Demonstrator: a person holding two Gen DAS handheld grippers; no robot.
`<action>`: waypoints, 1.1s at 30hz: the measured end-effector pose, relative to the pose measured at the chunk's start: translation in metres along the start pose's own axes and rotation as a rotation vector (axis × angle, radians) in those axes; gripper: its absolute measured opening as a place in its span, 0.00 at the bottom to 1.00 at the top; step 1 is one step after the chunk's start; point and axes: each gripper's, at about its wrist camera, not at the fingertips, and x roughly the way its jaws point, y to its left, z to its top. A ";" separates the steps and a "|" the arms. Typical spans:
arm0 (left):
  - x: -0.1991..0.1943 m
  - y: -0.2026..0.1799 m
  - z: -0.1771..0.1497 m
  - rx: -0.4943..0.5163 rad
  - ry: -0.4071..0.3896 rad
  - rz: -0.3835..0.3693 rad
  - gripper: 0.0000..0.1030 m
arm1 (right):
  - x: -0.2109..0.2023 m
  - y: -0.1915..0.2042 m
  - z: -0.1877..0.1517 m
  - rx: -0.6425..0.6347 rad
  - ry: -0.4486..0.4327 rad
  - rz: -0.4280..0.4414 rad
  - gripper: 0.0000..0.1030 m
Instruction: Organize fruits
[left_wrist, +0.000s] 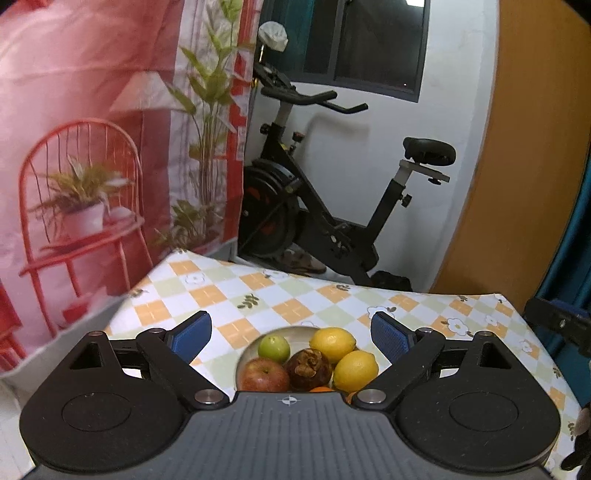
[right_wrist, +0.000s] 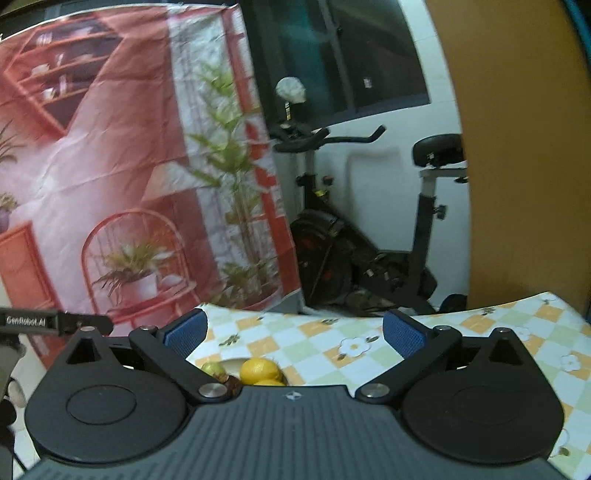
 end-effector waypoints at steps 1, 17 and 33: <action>-0.004 -0.002 0.002 0.006 -0.006 0.006 0.92 | -0.004 0.000 0.003 0.004 -0.003 -0.001 1.00; -0.052 -0.026 0.013 0.069 -0.063 0.049 0.92 | -0.043 0.024 0.027 -0.029 0.002 -0.049 1.00; -0.064 -0.037 0.009 0.108 -0.084 0.073 0.93 | -0.059 0.029 0.030 -0.045 0.035 -0.070 1.00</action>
